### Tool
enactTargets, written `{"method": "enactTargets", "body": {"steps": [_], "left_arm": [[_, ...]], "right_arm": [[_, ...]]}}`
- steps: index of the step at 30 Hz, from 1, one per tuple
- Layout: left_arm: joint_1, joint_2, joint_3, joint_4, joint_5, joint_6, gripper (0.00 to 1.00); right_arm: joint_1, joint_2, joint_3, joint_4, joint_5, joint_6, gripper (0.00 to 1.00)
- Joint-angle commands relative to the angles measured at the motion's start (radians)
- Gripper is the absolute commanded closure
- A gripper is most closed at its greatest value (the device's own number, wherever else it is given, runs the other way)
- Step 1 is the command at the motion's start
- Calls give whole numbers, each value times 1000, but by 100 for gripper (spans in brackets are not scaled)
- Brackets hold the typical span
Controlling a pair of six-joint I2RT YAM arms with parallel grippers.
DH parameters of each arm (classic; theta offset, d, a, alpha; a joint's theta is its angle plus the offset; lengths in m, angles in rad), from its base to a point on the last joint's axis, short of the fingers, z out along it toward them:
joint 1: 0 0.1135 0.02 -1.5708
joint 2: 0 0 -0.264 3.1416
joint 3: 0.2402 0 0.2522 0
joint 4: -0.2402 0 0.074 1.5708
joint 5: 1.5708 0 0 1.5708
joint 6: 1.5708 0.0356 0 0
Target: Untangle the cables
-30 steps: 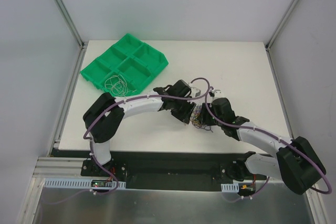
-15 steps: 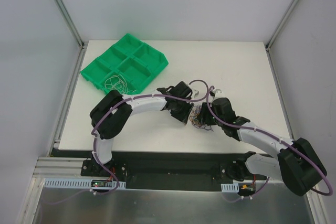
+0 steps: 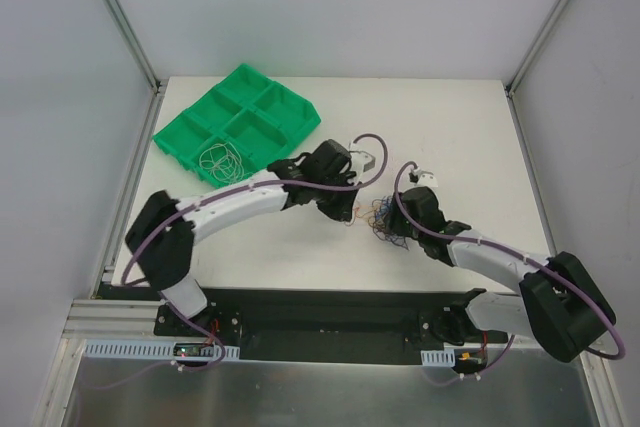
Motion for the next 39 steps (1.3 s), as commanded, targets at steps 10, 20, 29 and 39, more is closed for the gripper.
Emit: {"method": "enactTargets", "body": {"steps": [10, 20, 29, 39], "left_arm": [[-2, -816, -52, -144, -361, 118, 100], [-2, -820, 365, -299, -799, 381, 100], [1, -715, 398, -308, -836, 352, 100], [395, -519, 327, -212, -388, 200, 100]], "right_arm": [[-94, 100, 95, -110, 237, 43, 54], [-155, 86, 72, -110, 198, 8, 45], [-192, 28, 65, -130, 149, -51, 40], [-221, 20, 45, -90, 65, -68, 39]]}}
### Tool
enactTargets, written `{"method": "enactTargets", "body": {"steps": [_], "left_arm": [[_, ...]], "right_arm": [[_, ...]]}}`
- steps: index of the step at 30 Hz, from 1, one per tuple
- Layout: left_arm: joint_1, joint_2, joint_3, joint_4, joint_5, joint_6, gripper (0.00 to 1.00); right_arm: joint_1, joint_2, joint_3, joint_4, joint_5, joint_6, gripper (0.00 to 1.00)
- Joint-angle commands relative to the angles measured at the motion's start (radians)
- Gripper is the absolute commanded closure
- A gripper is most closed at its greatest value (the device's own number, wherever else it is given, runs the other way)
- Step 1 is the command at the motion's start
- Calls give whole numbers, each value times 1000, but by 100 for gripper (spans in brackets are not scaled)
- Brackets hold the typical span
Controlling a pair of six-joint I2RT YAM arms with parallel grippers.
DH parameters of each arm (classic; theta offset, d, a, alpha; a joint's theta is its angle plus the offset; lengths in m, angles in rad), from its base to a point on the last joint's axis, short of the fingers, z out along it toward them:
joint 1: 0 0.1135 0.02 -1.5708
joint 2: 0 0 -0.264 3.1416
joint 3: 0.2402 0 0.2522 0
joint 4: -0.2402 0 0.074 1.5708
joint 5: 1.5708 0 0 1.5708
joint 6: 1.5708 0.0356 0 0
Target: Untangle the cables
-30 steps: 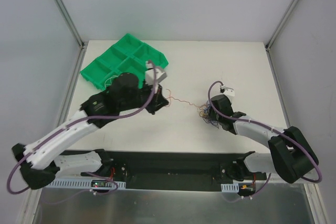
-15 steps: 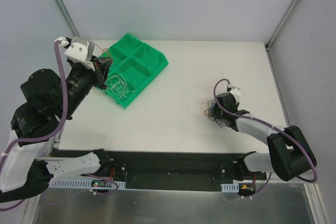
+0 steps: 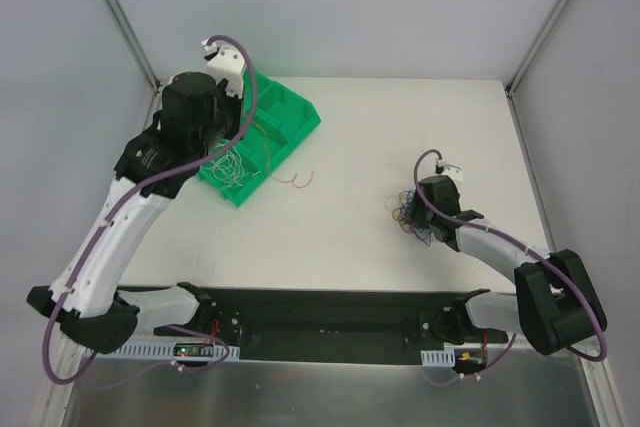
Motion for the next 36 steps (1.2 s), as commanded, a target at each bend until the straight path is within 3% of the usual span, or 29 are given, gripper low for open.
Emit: {"method": "enactTargets", "body": {"steps": [1, 6, 15, 27, 36], "left_arm": [[124, 68, -14, 96, 237, -104, 100], [262, 152, -13, 175, 399, -237, 100], [379, 273, -7, 251, 397, -299, 100], [408, 440, -123, 376, 376, -236, 100], [432, 531, -140, 380, 382, -220, 100]], "right_arm": [[-13, -25, -20, 30, -41, -17, 39], [-24, -45, -39, 57, -61, -18, 39], [-61, -37, -43, 67, -107, -12, 39], [-90, -37, -49, 80, -146, -6, 39], [-101, -30, -46, 86, -164, -9, 39]]}}
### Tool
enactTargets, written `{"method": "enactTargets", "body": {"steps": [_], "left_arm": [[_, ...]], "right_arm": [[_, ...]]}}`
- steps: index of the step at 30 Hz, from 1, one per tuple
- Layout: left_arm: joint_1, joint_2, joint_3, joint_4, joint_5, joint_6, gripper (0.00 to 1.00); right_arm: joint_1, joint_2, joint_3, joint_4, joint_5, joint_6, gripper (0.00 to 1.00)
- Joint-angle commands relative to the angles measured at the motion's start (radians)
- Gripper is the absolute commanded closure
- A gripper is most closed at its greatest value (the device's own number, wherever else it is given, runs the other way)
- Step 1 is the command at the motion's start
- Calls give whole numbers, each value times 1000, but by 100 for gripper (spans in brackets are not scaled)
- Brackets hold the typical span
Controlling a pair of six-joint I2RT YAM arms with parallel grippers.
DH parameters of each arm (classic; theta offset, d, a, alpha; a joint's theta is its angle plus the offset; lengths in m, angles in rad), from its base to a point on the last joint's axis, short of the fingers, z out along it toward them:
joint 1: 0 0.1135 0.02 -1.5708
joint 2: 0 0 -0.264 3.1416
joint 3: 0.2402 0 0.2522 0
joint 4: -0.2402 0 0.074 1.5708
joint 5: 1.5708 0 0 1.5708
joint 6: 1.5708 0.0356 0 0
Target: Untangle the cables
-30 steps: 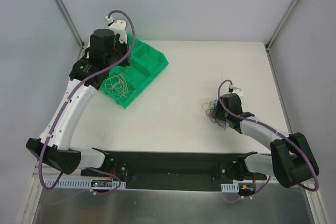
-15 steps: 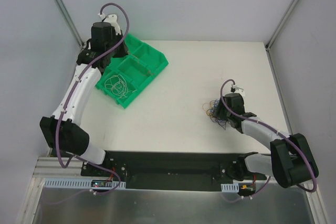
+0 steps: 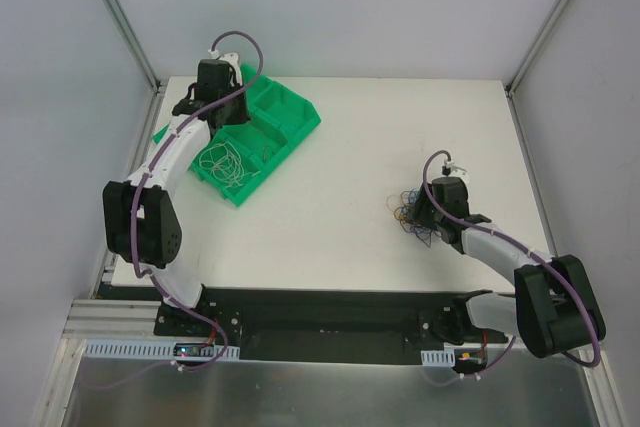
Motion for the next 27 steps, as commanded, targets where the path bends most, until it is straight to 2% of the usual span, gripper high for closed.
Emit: {"method": "enactTargets", "body": {"steps": [1, 3, 8, 13, 16, 22, 27], "left_arm": [[15, 17, -11, 50, -1, 16, 100], [21, 36, -8, 43, -4, -7, 96], [38, 54, 18, 19, 91, -42, 59], [38, 42, 11, 17, 163, -50, 40], [38, 27, -2, 16, 176, -53, 34], [41, 24, -6, 17, 142, -25, 32], [63, 172, 148, -15, 61, 61, 30]], "right_arm": [[-8, -7, -1, 14, -18, -3, 39], [-8, -4, 0, 15, -23, -4, 39], [-9, -9, -3, 18, -29, -6, 39], [-11, -7, -4, 23, -33, -7, 39], [-9, -9, -6, 23, -32, -6, 39], [-9, -3, -6, 29, -46, -10, 39], [-11, 10, 6, 23, -61, -18, 39]]}}
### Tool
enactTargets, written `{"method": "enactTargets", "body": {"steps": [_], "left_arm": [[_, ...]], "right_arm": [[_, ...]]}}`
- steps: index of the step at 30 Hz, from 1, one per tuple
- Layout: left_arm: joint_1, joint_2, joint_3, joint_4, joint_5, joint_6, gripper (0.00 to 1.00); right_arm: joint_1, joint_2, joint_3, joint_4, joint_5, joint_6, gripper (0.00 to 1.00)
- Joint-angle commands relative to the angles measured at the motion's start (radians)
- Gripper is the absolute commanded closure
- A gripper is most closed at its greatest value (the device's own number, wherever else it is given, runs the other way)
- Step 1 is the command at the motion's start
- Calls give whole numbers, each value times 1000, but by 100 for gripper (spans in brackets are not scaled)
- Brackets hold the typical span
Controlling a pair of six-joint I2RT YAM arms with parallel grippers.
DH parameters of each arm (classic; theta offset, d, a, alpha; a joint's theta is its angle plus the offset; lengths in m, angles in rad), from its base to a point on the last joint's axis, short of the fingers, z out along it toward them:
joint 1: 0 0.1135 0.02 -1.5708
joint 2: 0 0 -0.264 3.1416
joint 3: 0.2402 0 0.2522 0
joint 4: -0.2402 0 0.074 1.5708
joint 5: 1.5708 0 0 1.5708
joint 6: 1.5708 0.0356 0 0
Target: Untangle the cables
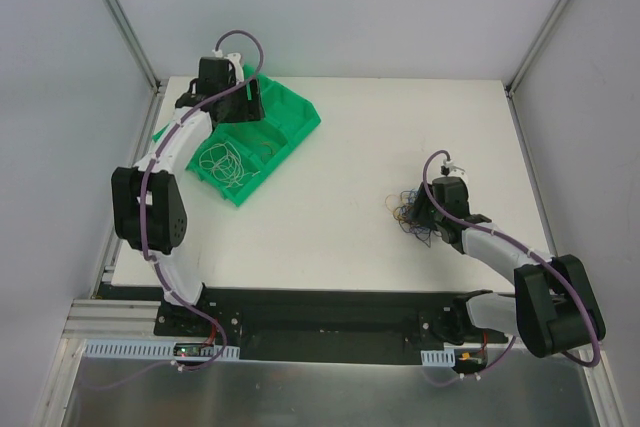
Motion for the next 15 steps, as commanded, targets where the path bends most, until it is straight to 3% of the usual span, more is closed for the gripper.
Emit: {"method": "enactTargets", "body": {"steps": [1, 3, 7, 11, 15], "left_arm": [[44, 116, 154, -10, -51, 62, 27], [103, 155, 211, -32, 43, 1, 27], [199, 153, 197, -30, 91, -162, 25], [236, 187, 205, -30, 137, -254, 27], [248, 233, 217, -32, 144, -309, 35]], "right_arm": [[-6, 9, 5, 16, -29, -16, 39], [-6, 1, -1, 24, -31, -16, 39], [-4, -2, -2, 27, -29, -18, 38], [-6, 3, -1, 24, -32, -16, 38], [-6, 1, -2, 24, -32, -18, 38]]}}
